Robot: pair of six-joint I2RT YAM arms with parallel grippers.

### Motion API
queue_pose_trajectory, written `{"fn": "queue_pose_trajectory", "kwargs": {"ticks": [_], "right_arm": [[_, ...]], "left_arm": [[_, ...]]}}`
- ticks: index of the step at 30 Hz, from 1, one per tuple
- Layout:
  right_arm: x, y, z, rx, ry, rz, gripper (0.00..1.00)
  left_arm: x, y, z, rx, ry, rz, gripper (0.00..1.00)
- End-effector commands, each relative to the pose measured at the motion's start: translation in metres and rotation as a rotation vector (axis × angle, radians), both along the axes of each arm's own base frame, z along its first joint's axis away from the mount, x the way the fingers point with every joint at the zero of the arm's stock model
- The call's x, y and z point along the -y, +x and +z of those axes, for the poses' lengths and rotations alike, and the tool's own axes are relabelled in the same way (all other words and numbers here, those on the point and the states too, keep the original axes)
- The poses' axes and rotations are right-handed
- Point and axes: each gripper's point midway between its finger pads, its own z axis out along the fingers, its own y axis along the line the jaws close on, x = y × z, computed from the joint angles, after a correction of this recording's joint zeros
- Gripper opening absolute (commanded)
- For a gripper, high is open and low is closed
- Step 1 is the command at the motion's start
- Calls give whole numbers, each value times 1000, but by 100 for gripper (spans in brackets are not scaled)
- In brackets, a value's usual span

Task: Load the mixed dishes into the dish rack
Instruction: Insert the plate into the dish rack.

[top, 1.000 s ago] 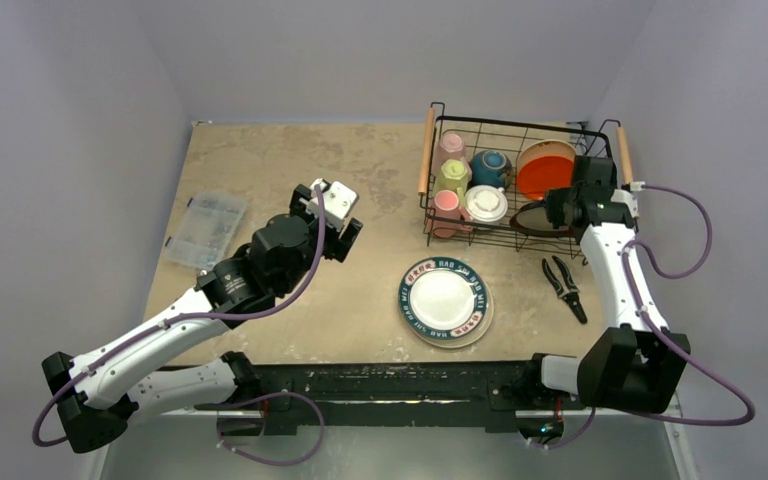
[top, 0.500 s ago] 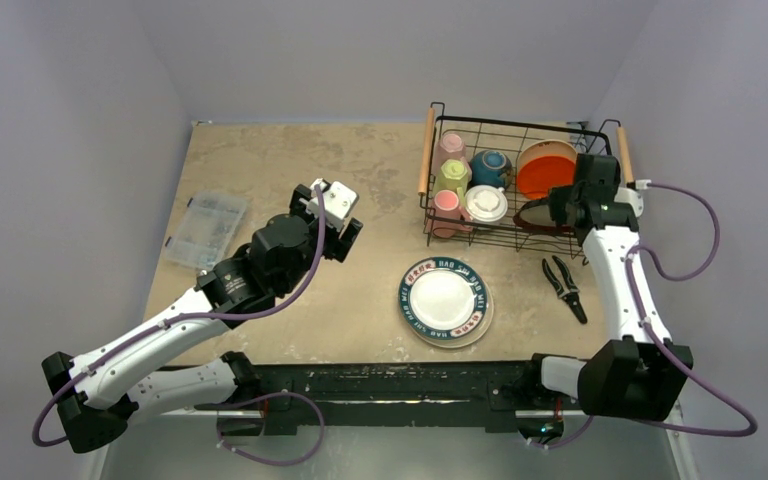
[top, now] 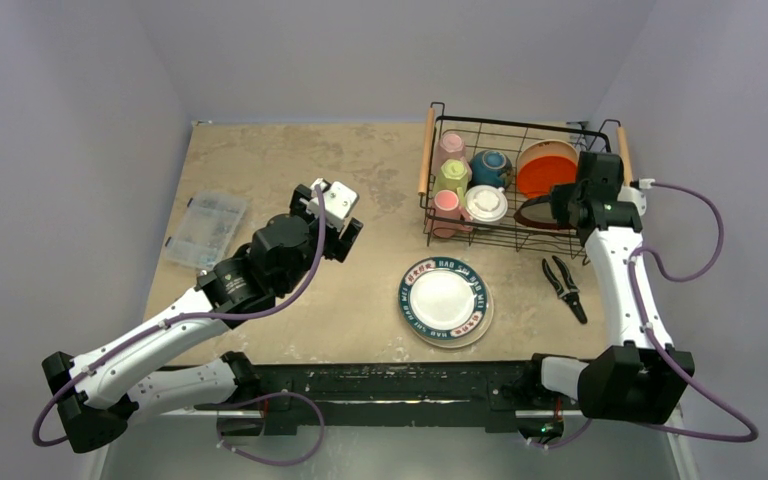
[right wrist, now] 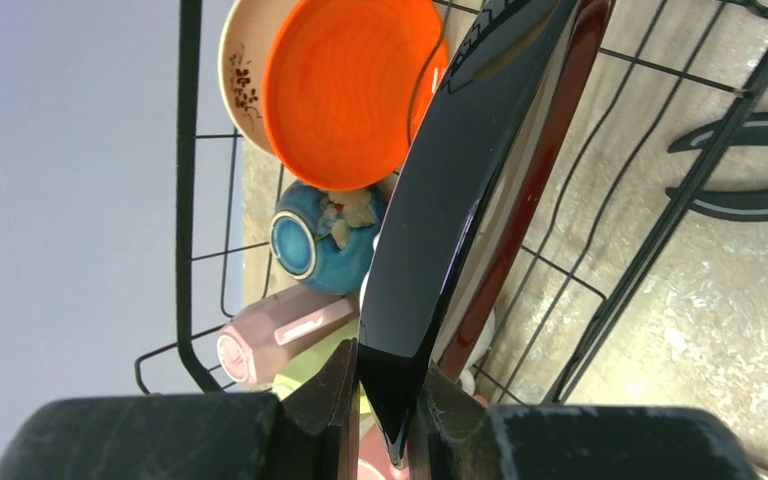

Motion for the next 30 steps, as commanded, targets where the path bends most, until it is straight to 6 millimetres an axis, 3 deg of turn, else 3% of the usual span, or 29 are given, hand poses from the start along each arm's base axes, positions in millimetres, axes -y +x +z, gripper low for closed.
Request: {"fn": "queue_pose_trajectory", "kwargs": {"ticks": [1, 16, 30], "right_arm": [[7, 4, 53, 179, -23, -48, 0], [6, 2, 33, 148, -11, -52, 0], [5, 1, -1, 135, 2, -59, 0]], "left_arm": [[3, 2, 7, 17, -31, -5, 68], [3, 2, 5, 12, -28, -4, 68], [4, 2, 5, 11, -27, -7, 68]]}}
